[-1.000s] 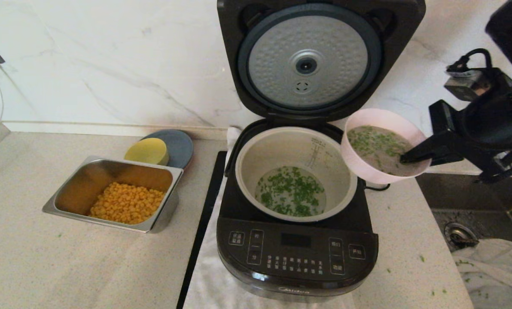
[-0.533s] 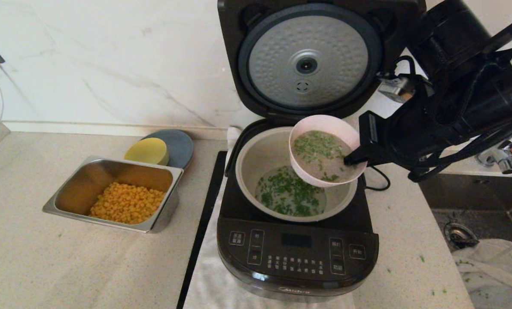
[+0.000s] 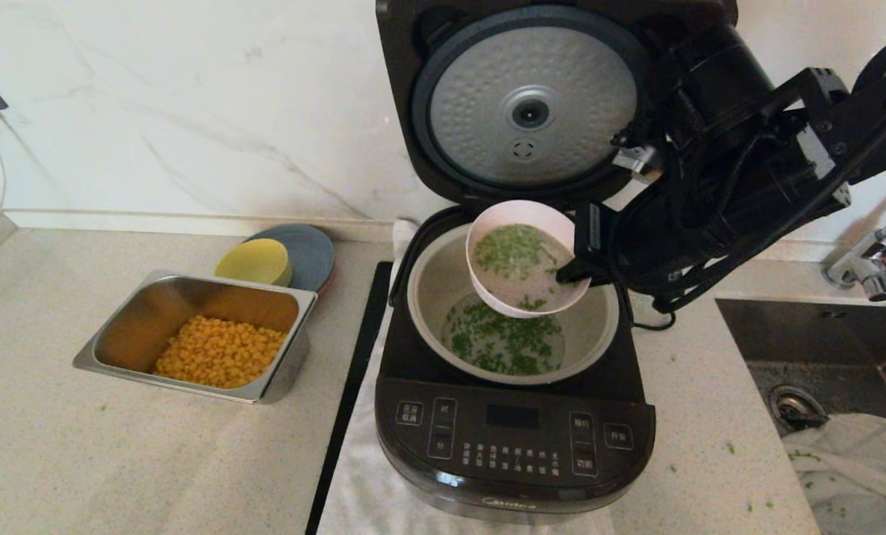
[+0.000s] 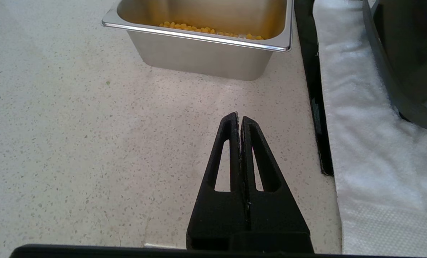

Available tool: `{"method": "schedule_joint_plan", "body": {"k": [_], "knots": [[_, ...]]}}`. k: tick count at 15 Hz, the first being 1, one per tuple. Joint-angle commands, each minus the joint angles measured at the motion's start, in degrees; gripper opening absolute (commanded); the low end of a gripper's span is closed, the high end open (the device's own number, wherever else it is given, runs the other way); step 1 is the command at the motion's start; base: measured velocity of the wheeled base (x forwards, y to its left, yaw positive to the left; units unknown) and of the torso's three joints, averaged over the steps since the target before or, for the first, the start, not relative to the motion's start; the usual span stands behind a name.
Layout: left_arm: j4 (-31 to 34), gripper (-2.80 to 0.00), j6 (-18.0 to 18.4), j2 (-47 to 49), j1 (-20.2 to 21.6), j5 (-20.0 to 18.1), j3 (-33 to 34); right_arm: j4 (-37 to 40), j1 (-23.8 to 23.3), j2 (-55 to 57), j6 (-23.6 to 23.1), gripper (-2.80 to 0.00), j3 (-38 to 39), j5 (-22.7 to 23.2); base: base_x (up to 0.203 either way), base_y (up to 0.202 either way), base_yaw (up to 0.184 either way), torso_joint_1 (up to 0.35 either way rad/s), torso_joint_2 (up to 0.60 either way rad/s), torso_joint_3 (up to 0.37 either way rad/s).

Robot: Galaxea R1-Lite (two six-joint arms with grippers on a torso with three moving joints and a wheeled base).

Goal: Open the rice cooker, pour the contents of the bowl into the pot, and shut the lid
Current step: Pour the water from the bowl into the rice cooker

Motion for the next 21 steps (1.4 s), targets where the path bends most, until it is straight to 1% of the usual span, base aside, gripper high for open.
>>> {"method": "schedule_joint_plan", "body": {"k": [1,6,8,10,11,14,16,17,19,20,21], "knots": [[-0.03,-2.8,0.0,-0.04,0.0,0.01,0.44,-0.5,1.0,1.51,0.21,-2.8,-0.05,-1.02,0.0,0.0,0.0,0.0,0.0,0.0],[-0.03,-2.8,0.0,-0.04,0.0,0.01,0.44,-2.79,3.84,4.53,0.21,-2.8,-0.05,-5.27,0.0,0.0,0.0,0.0,0.0,0.0],[-0.03,-2.8,0.0,-0.04,0.0,0.01,0.44,-4.15,4.23,5.42,0.21,-2.8,-0.05,-6.5,0.0,0.0,0.0,0.0,0.0,0.0],[-0.03,-2.8,0.0,-0.04,0.0,0.01,0.44,-4.61,4.25,5.9,0.21,-2.8,-0.05,-8.84,0.0,0.0,0.0,0.0,0.0,0.0],[-0.03,-2.8,0.0,-0.04,0.0,0.01,0.44,-5.25,4.25,6.23,0.21,-2.8,-0.05,-10.53,0.0,0.0,0.0,0.0,0.0,0.0],[-0.03,-2.8,0.0,-0.04,0.0,0.01,0.44,-9.21,4.66,6.38,-0.26,-2.8,0.04,-18.16,0.0,0.0,0.0,0.0,0.0,0.0],[-0.03,-2.8,0.0,-0.04,0.0,0.01,0.44,-9.84,5.48,5.37,-1.12,-2.8,0.13,-20.69,0.0,0.0,0.0,0.0,0.0,0.0],[-0.03,-2.8,0.0,-0.04,0.0,0.01,0.44,-9.85,6.02,5.18,-2.09,-2.8,0.44,-23.3,0.0,0.0,0.0,0.0,0.0,0.0],[-0.03,-2.8,0.0,-0.04,0.0,0.01,0.44,-9.92,7.63,5.1,-3.93,-2.8,0.63,-30.3,0.0,0.0,0.0,0.0,0.0,0.0],[-0.03,-2.8,0.0,-0.04,0.0,0.01,0.44,-9.99,8.65,4.97,-5.27,-2.8,0.65,-32.89,0.0,0.0,0.0,0.0,0.0,0.0],[-0.03,-2.8,0.0,-0.04,0.0,0.01,0.44,-10.7,9.42,4.86,-6.34,-2.8,0.65,-34.33,0.0,0.0,0.0,0.0,0.0,0.0]]}}
